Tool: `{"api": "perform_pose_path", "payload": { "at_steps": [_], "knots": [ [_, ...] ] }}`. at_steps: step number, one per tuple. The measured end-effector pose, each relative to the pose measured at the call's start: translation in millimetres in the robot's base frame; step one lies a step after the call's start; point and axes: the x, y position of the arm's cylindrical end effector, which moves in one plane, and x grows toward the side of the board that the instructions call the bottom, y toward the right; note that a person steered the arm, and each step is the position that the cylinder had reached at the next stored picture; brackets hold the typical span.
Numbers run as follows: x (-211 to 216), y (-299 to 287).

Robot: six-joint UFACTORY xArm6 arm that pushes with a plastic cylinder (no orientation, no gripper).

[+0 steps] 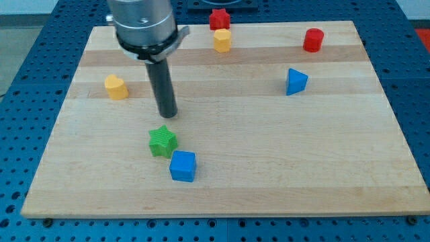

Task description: Push the green star to the bottom right

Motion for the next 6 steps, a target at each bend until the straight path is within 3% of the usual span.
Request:
{"api": "perform_pose_path", "payload": {
  "at_steps": [2,4,5,6],
  "knots": [
    [35,32],
    [25,-90],
    [58,-84],
    [64,-32]
  ]
}}
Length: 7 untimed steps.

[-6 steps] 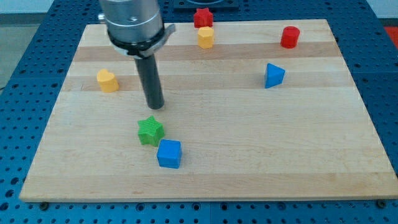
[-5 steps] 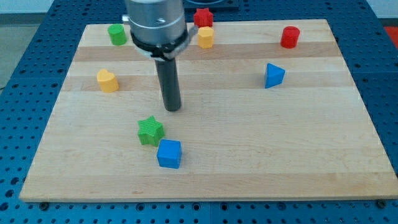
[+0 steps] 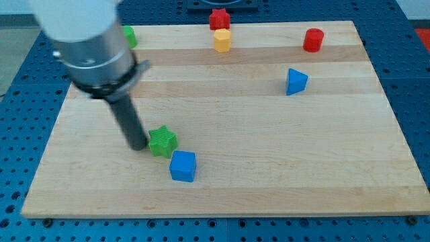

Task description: Push the green star to the bottom right

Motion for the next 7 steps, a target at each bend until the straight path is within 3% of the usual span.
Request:
{"api": "perform_pose_path", "payload": {
  "at_steps": [1,3,5,7],
  "knots": [
    [2,84],
    [27,173],
    [30,208],
    [32,205]
  ]
}}
